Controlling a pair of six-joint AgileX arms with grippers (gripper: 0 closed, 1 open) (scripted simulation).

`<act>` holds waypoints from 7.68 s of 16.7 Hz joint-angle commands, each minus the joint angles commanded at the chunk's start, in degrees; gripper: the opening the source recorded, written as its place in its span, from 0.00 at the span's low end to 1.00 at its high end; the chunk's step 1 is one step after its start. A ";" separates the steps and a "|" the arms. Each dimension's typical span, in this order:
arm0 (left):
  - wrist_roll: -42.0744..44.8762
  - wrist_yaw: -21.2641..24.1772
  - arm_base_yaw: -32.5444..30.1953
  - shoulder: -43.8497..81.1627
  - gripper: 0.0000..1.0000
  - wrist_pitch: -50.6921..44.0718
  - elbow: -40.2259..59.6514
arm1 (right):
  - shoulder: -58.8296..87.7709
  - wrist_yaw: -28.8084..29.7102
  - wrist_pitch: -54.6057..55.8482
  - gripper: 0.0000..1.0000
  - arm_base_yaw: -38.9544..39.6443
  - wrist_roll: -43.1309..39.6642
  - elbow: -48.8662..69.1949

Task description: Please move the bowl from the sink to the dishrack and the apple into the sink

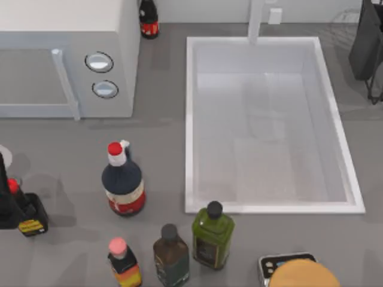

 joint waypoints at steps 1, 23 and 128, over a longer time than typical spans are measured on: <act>0.00 0.00 0.00 0.00 1.00 0.00 0.00 | 4.60 0.00 -3.24 1.00 -1.05 -1.06 3.04; 0.00 0.00 0.00 0.00 1.00 0.00 0.00 | 69.22 -0.01 -47.22 1.00 -14.95 -14.75 44.11; 0.00 0.00 0.00 0.00 1.00 0.00 0.00 | 99.72 39.32 93.89 0.00 42.50 5.94 23.78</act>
